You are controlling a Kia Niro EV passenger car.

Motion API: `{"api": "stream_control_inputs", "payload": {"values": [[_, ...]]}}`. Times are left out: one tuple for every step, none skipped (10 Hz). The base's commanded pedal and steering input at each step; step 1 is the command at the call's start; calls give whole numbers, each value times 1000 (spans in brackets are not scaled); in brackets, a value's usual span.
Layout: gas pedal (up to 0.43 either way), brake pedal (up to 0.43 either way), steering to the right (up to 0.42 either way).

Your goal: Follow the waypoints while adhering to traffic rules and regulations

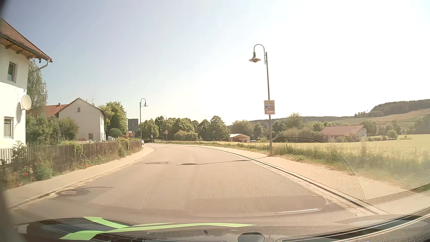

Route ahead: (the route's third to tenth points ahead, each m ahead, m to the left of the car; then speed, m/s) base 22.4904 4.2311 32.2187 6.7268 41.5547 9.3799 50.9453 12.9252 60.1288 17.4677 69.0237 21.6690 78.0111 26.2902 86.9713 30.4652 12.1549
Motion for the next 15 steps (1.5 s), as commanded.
{"api": "stream_control_inputs", "payload": {"values": [[177,0,-43],[177,0,-43],[157,0,-42],[150,0,-42],[150,0,-42],[150,0,-42],[157,0,-41],[157,0,-41],[177,0,-40],[177,0,-38],[177,0,-38],[177,0,-38],[177,0,-38],[177,0,-40],[177,0,-43]]}}
